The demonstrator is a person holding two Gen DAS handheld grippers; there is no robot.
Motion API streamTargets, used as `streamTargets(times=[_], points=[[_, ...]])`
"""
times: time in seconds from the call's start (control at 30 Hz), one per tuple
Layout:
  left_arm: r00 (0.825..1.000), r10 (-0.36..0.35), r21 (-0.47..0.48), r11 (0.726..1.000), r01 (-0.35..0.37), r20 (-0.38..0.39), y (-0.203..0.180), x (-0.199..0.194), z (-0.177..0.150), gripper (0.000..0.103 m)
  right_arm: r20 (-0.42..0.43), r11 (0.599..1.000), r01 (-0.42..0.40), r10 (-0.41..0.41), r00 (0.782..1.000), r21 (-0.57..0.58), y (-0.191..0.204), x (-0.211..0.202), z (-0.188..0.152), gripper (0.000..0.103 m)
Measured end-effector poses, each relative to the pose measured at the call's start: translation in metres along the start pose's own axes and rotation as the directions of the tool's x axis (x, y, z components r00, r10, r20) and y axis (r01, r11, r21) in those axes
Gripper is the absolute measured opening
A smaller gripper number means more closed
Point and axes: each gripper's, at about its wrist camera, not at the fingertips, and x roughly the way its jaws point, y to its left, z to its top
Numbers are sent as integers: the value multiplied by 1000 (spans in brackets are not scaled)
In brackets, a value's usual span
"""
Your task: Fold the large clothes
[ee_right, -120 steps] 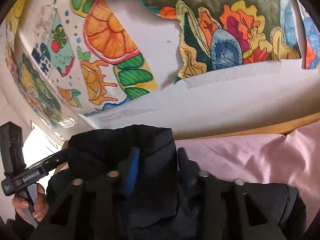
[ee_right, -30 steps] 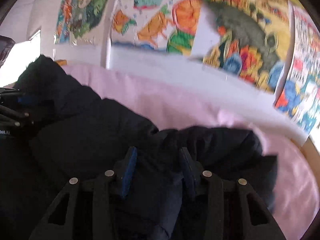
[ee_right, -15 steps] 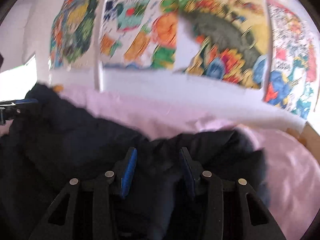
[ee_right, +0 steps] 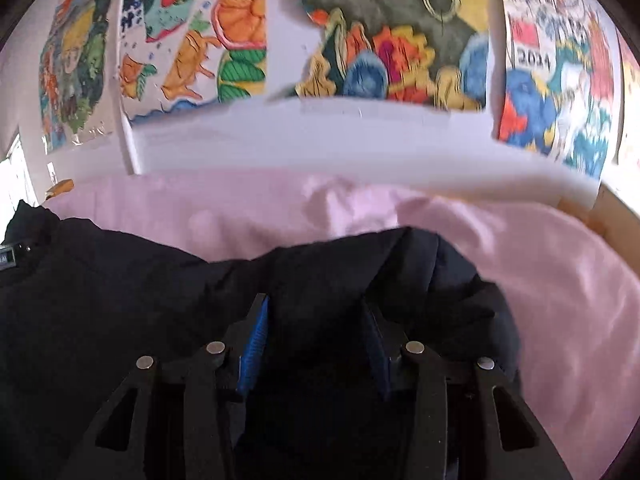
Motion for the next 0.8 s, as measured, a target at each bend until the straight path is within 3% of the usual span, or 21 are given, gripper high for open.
streamTargets(times=[0.1, 0.2, 0.33, 0.43, 0.5, 0.53, 0.6, 0.7, 0.8], points=[[998, -45, -38, 998, 44, -39, 9, 9, 2, 61, -57, 999, -17, 19, 998, 42, -5, 15, -7, 43], [998, -59, -33, 998, 57, -39, 10, 5, 2, 61, -63, 999, -7, 10, 998, 33, -3, 13, -7, 43], [995, -95, -18, 995, 96, 22, 4, -26, 5, 61, -10, 999, -28, 28, 1000, 46, -6, -1, -7, 45], [978, -182, 25, 983, 181, 98, -4, -60, -1, 68, 76, 990, -95, 88, 993, 107, -21, -25, -5, 49], [975, -211, 51, 977, 207, 76, -12, -67, -5, 69, 146, 983, -130, 111, 983, 132, -26, -44, -3, 61], [967, -248, 62, 968, 244, 54, -16, -72, -9, 69, 165, 981, -141, 118, 979, 134, -27, -52, -1, 72], [955, -296, 105, 951, 292, 28, -27, -81, -18, 69, 174, 977, -174, 151, 973, 123, -24, -65, 2, 75], [976, -217, 225, 950, 216, -24, -48, -77, -32, 70, 121, 983, -181, 178, 977, 14, -3, -71, 4, 77], [983, -167, 249, 952, 179, -72, -54, -60, -41, 73, 78, 987, -110, 119, 990, -114, 22, -66, -6, 77]])
